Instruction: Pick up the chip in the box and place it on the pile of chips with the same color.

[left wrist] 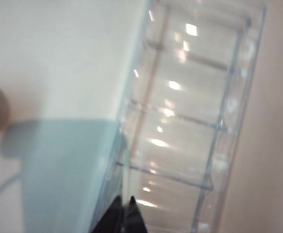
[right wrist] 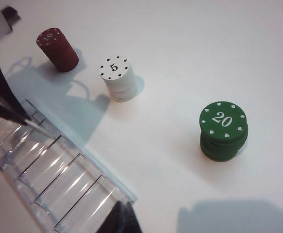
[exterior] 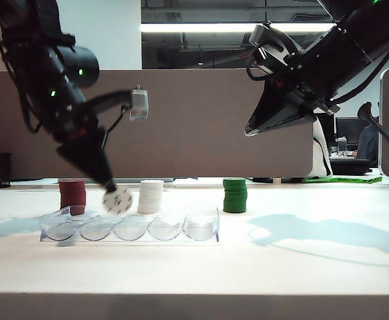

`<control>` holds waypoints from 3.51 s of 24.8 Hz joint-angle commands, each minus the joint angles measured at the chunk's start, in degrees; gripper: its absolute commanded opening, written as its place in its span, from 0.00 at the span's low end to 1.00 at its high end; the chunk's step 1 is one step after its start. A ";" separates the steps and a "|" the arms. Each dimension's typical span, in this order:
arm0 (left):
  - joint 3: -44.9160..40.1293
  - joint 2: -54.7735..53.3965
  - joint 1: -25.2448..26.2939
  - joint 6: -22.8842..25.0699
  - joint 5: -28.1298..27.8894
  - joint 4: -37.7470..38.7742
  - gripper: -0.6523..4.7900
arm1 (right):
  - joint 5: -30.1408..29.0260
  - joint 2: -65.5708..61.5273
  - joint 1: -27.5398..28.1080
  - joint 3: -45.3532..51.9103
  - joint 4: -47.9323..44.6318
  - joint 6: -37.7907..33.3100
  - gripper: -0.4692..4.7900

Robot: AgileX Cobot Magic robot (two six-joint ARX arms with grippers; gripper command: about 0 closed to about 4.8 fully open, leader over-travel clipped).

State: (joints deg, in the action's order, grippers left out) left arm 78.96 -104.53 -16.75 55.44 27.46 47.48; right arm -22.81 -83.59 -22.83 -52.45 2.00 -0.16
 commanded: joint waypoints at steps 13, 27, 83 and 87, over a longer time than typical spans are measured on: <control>12.85 1.11 0.07 -4.66 2.14 -6.54 0.11 | -0.50 0.26 -0.02 -0.11 -0.52 0.13 0.08; 24.28 -6.14 6.86 -9.49 12.46 -0.98 0.11 | -0.94 0.26 -0.02 -0.11 -0.52 0.15 0.08; 29.35 -18.91 6.71 -65.83 19.30 1.09 0.11 | -0.98 0.26 -0.04 -0.11 -0.46 0.15 0.08; 29.35 -18.91 6.71 -64.92 20.37 0.28 0.11 | -0.96 0.26 -0.04 -0.11 -0.44 0.15 0.08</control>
State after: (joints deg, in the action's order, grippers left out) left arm 108.09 -123.70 -9.93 -9.91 47.07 48.38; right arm -23.62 -83.59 -22.85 -52.45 2.02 -0.16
